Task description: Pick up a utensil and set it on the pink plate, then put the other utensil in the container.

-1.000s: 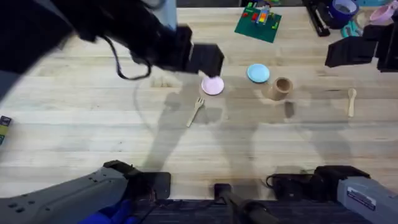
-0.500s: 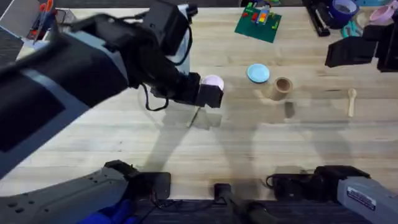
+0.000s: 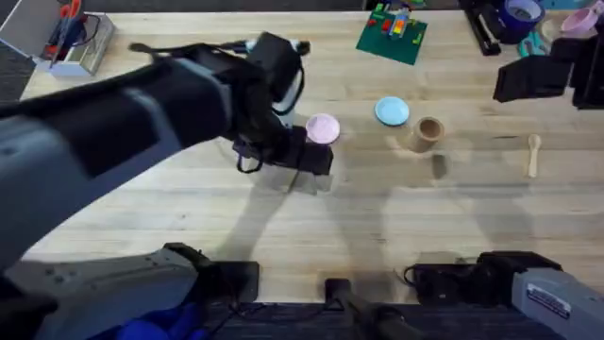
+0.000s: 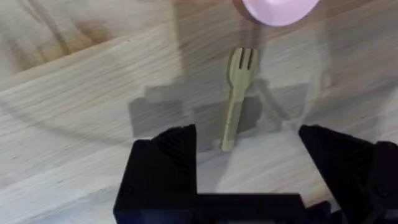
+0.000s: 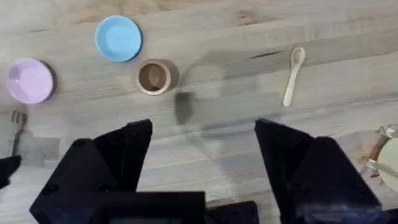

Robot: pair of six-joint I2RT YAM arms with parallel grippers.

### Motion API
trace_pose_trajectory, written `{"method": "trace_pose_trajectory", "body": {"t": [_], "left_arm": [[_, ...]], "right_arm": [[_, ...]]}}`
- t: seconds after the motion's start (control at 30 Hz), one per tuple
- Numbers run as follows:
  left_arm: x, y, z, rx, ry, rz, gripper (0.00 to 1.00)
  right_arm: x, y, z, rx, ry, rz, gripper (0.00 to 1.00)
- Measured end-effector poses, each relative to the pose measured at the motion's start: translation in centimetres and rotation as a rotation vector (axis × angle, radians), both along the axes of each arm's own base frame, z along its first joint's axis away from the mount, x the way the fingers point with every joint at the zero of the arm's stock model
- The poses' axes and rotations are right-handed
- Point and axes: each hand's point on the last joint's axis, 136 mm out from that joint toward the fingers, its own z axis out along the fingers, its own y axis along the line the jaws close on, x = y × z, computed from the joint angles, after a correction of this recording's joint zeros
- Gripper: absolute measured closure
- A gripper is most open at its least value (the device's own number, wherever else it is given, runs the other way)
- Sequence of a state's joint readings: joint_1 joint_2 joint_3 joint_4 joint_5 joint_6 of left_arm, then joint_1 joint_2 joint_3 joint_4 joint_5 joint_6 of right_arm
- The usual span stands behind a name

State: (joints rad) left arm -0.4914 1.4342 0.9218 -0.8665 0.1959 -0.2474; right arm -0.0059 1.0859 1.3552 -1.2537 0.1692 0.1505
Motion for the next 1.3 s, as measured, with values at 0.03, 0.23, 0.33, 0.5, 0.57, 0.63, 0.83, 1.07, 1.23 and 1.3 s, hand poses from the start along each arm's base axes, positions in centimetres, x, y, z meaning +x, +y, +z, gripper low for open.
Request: {"method": "trace_pose_trajectory", "body": {"t": [0.03, 0.23, 0.33, 0.5, 0.57, 0.63, 0.83, 1.07, 1.23, 1.3], "left_arm": [[-0.2, -0.1, -0.5, 0.01, 0.015, -0.008, 0.006], [-1.1, -0.9, -2.9, 0.069, 0.078, -0.06, 0.006], [-1.1, -1.0, -3.0, 0.088, 0.076, -0.071, 0.006], [-1.0, -1.2, -3.3, 0.118, 0.079, -0.084, 0.006], [-1.0, -1.2, -3.4, 0.123, 0.079, -0.084, 0.006], [-1.0, -1.2, -3.4, 0.124, 0.079, -0.082, 0.006], [-0.8, -1.0, -3.5, 0.139, 0.072, -0.077, 0.109], [-0.3, -0.1, -3.7, 0.187, 0.054, -0.065, 0.478], [-0.3, -0.1, -3.7, 0.186, 0.054, -0.066, 0.65], [-0.3, -0.3, -3.7, 0.175, 0.054, -0.067, 0.737]], "right_arm": [[0.0, 0.0, 0.0, 0.0, 0.0, 0.0, 0.005], [0.0, 0.0, 0.0, 0.0, 0.0, 0.0, 0.006], [0.0, 0.0, 0.0, 0.0, 0.0, 0.0, 0.005], [0.0, 0.0, 0.0, 0.0, 0.0, 0.0, 0.005], [0.0, 0.0, 0.0, 0.0, 0.0, 0.0, 0.005], [0.0, 0.0, 0.0, 0.0, 0.0, 0.0, 0.005], [0.0, 0.0, 0.0, 0.0, 0.0, 0.0, 0.005], [0.0, 0.0, 0.0, 0.0, 0.0, 0.0, 0.006], [0.0, 0.0, 0.0, 0.0, 0.0, 0.0, 0.005], [0.0, 0.0, 0.0, 0.0, 0.0, 0.0, 0.005]]}}
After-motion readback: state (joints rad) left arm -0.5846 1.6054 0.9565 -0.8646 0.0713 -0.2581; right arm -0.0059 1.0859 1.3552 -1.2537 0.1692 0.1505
